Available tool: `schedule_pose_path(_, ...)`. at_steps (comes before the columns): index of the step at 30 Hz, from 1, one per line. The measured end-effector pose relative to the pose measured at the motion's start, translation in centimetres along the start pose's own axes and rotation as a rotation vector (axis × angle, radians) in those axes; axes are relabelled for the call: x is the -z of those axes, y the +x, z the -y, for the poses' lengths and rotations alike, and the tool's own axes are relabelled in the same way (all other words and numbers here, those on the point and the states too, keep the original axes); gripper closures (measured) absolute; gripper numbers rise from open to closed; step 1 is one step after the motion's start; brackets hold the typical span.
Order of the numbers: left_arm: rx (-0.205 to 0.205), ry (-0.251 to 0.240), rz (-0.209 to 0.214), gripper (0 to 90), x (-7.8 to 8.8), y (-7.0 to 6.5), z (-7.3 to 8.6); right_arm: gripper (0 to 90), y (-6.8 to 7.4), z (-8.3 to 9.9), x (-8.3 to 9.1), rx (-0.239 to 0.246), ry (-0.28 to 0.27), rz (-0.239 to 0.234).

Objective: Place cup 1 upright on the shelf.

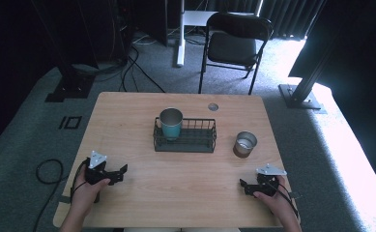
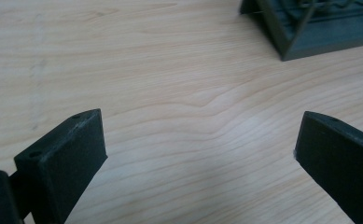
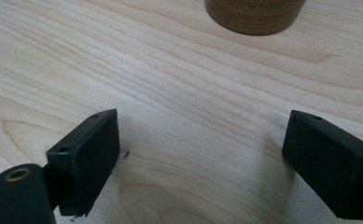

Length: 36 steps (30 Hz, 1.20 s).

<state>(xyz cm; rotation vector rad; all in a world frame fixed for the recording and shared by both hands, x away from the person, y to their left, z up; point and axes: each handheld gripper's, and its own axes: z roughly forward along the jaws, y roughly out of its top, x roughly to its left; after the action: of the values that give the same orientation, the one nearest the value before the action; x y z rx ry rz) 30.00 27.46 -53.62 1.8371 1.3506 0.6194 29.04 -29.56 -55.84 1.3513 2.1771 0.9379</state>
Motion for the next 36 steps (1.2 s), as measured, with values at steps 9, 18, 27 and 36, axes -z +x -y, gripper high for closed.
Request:
schedule_pose_path(9, 0.043, 0.078, -0.083, 2.8, 0.1, 0.9, 0.7, 10.8, 0.0, 0.0, 0.0, 0.0, 0.0, 0.0)
schedule_pose_path(18, 0.086, 0.151, -0.111, 2.8, -0.1, 1.6, 1.5, 10.8, 0.0, 0.0, 0.0, 0.0, 0.0, 0.0)
schedule_pose_path(27, 0.102, 0.185, -0.153, 2.8, -0.3, 2.1, 1.7, 10.8, 0.0, 0.0, 0.0, -0.001, 0.0, 0.0)
schedule_pose_path(36, 0.072, 0.169, -0.166, 2.3, -0.5, 2.0, 1.9, 10.8, 0.0, 0.0, 0.0, 0.0, 0.001, 0.0)
